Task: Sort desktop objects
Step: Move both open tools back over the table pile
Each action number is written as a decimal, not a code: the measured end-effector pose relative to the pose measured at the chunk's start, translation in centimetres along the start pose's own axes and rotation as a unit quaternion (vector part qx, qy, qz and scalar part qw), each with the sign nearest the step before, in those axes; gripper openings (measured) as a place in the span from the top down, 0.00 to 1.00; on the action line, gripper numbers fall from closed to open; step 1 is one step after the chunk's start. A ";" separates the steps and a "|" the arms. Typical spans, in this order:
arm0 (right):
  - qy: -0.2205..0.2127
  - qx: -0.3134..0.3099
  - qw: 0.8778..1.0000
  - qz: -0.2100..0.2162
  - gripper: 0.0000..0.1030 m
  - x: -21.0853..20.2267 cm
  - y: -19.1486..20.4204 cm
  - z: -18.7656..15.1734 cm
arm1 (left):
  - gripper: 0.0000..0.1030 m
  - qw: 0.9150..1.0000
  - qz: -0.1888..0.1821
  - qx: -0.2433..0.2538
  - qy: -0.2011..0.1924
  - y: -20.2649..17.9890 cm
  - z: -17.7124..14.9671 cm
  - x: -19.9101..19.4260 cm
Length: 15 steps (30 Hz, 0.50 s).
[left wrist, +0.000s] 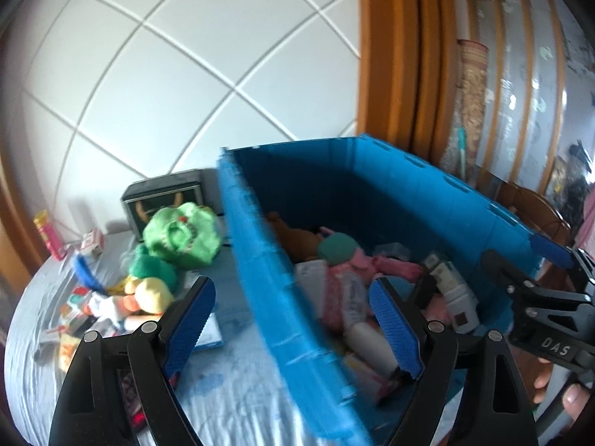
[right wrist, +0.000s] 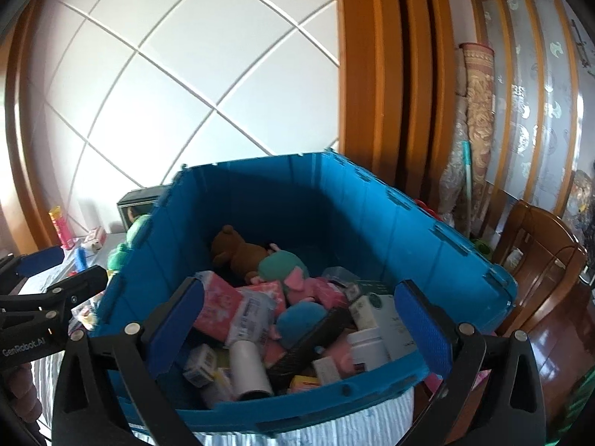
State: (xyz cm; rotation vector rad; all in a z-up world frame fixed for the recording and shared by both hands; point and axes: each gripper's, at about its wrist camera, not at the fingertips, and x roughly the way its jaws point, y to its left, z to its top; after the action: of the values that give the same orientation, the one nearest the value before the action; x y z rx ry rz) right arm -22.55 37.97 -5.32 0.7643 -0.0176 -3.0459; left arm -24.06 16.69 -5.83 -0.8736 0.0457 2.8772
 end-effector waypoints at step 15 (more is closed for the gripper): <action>-0.025 -0.044 0.994 0.100 0.00 -2.1 17.1 -0.1 | 0.17 0.987 0.132 -0.087 0.023 21.7 -6.8 -4.0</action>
State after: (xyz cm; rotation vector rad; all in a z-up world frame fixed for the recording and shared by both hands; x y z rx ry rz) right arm -20.70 20.89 -4.19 0.6380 0.0376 -2.8542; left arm -19.98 -5.74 -9.48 -1.0385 -0.0944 3.1441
